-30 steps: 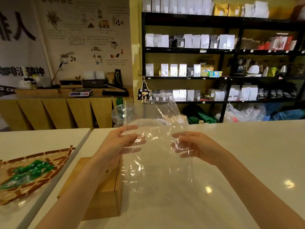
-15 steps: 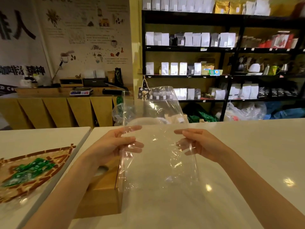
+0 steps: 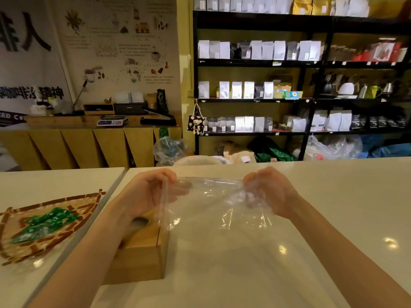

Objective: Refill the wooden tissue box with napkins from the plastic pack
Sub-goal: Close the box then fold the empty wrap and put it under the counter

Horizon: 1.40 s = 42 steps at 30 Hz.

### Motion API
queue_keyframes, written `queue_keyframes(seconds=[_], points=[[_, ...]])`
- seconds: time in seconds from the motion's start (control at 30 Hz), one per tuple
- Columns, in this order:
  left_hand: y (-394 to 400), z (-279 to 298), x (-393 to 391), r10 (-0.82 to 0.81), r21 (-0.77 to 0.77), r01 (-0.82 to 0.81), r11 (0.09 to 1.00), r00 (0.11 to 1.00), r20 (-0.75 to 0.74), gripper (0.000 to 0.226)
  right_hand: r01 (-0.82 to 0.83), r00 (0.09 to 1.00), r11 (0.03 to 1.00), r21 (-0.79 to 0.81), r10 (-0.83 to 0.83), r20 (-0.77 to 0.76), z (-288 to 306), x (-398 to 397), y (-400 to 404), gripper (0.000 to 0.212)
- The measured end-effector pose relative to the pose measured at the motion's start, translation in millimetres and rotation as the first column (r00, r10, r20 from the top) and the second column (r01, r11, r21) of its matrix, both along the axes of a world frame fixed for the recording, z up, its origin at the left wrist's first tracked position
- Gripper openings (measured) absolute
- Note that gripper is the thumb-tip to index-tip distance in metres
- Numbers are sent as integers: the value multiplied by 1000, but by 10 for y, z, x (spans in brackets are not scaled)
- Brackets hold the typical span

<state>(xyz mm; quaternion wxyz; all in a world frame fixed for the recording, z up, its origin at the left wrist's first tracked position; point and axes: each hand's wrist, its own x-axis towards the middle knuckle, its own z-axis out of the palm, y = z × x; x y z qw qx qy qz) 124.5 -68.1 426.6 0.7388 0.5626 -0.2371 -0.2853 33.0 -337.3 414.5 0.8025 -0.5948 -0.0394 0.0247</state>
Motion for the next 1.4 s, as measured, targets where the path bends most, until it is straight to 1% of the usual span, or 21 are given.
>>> queue_keyframes(seconds=[0.03,0.1,0.13,0.2,0.23,0.27,0.33,0.37,0.43,0.47,0.53,0.63,0.73,0.8,0.9,1.0,1.07,1.1,1.2,1.3,1.4], points=[[2,-3,-20,0,11,-1,1000,1000,12,31,24,999,997,-68,-26,-25,-1,12,-9,39],[0,3,-48,36,67,-42,997,995,94,38,69,998,971,-231,-69,5,-7,14,0,16],[-8,18,-83,51,103,-66,993,989,139,38,84,996,959,-272,-80,25,-29,16,-8,5],[-30,31,-153,87,167,-124,978,974,211,19,114,993,949,-293,-104,50,-60,15,-24,27],[-44,28,-186,117,197,-163,967,967,225,31,141,990,948,-286,-127,66,-71,9,-19,38],[-54,14,-227,144,223,-194,955,965,221,54,172,984,946,-276,-154,84,-86,5,-15,49],[-78,-24,-339,172,264,-233,936,957,236,83,229,972,939,-257,-208,105,-118,-7,11,61],[-92,-49,-398,175,308,-259,916,945,276,90,258,965,934,-248,-236,116,-137,-17,31,63],[-124,-72,-530,215,371,-347,862,911,352,95,309,949,927,-212,-288,126,-179,-39,77,64],[-134,-70,-600,253,374,-403,835,885,390,94,330,942,925,-188,-310,129,-192,-50,104,63],[-125,-95,-682,336,318,-488,813,839,428,91,363,930,920,-149,-347,123,-195,-100,172,57],[-29,-112,-827,404,201,-516,832,814,417,83,318,948,933,-170,-309,78,-178,-273,295,39],[144,-149,-965,414,143,-506,851,813,409,65,217,976,946,-242,-218,26,-200,-534,436,31],[275,-204,-1089,407,96,-480,872,820,402,55,219,975,940,-263,-220,25,-228,-729,553,31],[513,-350,-1304,406,52,-461,886,826,391,68,246,969,941,-232,-241,51,-320,-1054,759,32],[797,-569,-1598,363,35,-410,911,840,403,78,259,966,945,-199,-258,31,-524,-1434,1017,30],[964,-744,-1854,353,36,-406,913,834,425,71,261,962,946,-193,-272,-33,-720,-1704,1194,25],[1032,-839,-1992,350,37,-401,915,838,418,61,260,958,946,-193,-278,-70,-820,-1836,1264,23],[1207,-1176,-2359,293,91,-342,935,892,343,32,201,954,956,-212,-240,-179,-1126,-2182,1400,20],[1350,-1618,-2524,196,246,-264,932,943,270,28,198,909,918,-343,-303,-287,-1468,-2382,1493,17],[1424,-2151,-2587,171,401,-235,885,967,189,24,219,835,880,-421,-393,-385,-1940,-2449,1644,13]])
